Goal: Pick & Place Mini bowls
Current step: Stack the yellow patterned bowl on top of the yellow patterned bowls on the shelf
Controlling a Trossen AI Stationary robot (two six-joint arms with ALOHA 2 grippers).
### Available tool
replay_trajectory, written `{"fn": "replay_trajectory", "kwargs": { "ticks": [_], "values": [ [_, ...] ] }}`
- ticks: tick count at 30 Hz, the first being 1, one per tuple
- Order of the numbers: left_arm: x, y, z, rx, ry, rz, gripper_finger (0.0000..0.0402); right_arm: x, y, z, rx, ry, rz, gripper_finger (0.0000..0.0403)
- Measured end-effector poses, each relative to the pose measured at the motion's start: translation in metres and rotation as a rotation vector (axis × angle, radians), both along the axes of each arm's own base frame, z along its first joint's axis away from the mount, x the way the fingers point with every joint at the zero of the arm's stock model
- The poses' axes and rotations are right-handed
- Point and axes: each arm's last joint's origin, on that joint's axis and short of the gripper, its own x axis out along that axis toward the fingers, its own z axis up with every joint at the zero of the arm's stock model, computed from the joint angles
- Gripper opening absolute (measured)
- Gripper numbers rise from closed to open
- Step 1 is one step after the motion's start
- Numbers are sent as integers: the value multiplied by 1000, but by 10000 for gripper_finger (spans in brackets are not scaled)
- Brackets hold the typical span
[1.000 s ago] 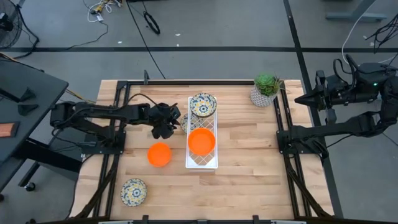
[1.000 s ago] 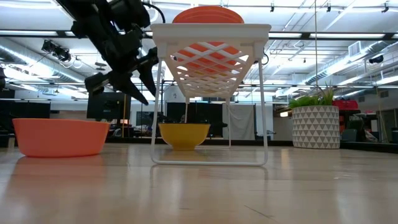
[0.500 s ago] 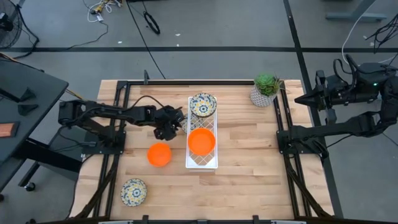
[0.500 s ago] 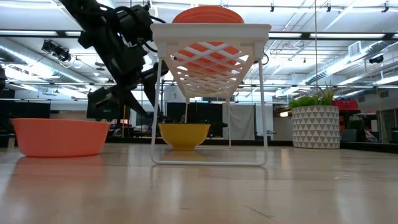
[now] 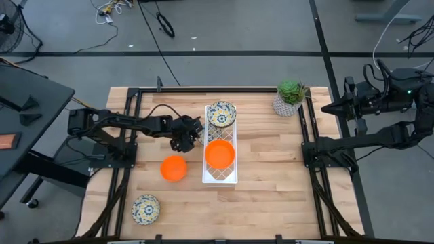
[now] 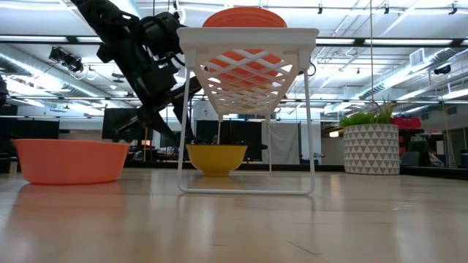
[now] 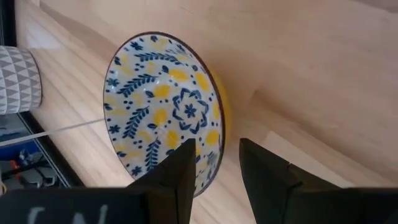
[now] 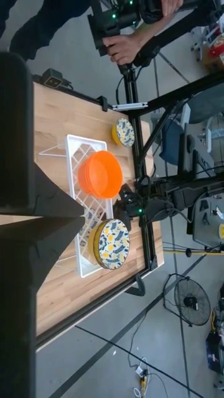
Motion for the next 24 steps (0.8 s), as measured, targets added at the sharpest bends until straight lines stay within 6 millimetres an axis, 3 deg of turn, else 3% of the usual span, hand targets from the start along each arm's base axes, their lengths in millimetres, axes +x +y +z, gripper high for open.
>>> {"fn": "replay_trajectory", "kwargs": {
  "ticks": [24],
  "values": [
    [6,6,-15,39,35,39,126,0,0,0,0,-1,0,11]
  ]
}}
